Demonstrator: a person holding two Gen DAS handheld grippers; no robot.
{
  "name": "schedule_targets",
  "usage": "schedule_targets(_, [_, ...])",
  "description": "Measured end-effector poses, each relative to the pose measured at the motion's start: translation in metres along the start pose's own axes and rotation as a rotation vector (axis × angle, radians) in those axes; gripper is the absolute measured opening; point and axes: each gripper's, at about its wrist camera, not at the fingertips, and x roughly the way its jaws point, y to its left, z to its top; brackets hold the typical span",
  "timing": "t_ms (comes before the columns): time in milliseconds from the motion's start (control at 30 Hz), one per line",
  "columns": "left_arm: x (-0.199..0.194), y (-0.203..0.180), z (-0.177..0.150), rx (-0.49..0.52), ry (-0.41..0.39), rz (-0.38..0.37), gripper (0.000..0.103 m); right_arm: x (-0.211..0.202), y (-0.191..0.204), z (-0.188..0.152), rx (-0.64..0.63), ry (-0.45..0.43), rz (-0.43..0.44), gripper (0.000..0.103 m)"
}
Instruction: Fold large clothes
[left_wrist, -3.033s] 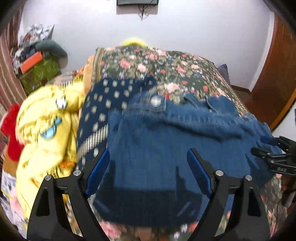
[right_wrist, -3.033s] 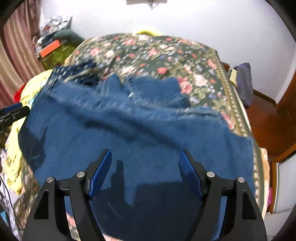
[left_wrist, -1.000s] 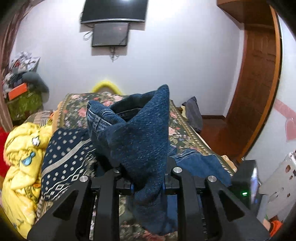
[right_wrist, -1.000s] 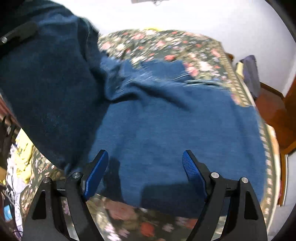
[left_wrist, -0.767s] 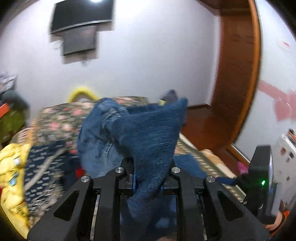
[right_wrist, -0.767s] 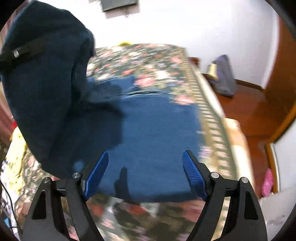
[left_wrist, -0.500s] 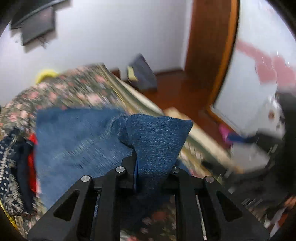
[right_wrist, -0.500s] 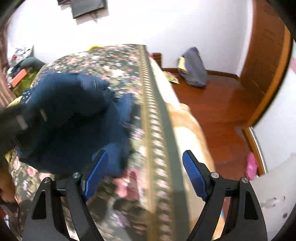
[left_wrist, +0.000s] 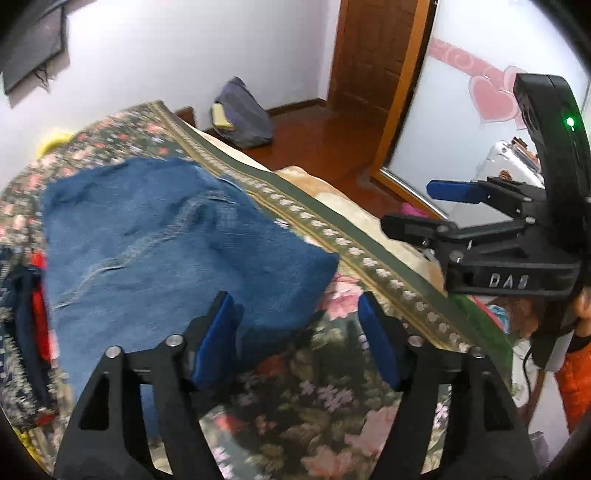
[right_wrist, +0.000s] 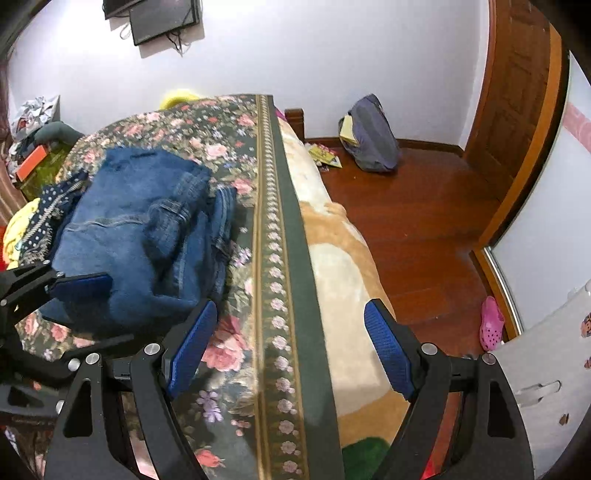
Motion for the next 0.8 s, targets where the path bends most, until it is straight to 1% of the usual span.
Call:
schedule_targets(67, [-0.018,0.008,-0.004,0.002,-0.029,0.056,0.071,-0.006,0.006,0.004,-0.010,-0.017,0.017,0.080])
schedule_targets(100, [-0.021,0.012,-0.003,0.002,-0.036,0.071,0.071,-0.007,0.009,0.005,-0.014,-0.022,0.022,0.080])
schedule_targets(200, [-0.043,0.035,-0.009,-0.014,-0.078,0.150,0.076,-0.009,0.022,0.012,-0.042,-0.043,0.041,0.080])
schedule_targets(267, [-0.050,0.052,-0.010,-0.037,-0.100,0.187,0.084,-0.008,0.031,0.015,-0.059,-0.051,0.050,0.080])
schedule_targets(367, [-0.069,0.083,-0.017,-0.094,-0.124,0.254,0.085,-0.005,0.046,0.022,-0.080,-0.059,0.078,0.080])
schedule_targets(533, [-0.082,0.134,-0.029,-0.196,-0.126,0.315,0.085,0.005,0.068,0.033,-0.095,-0.055,0.143,0.080])
schedule_targets(633, [-0.082,0.160,-0.036,-0.248,-0.118,0.337,0.085,0.016,0.080,0.039,-0.088,-0.043,0.188,0.085])
schedule_targets(733, [-0.073,0.179,-0.041,-0.285,-0.098,0.340,0.085,0.030,0.090,0.044,-0.096,-0.017,0.226,0.085])
schedule_targets(800, [-0.068,0.187,-0.045,-0.307,-0.083,0.323,0.085,0.043,0.095,0.046,-0.104,0.007,0.230,0.085])
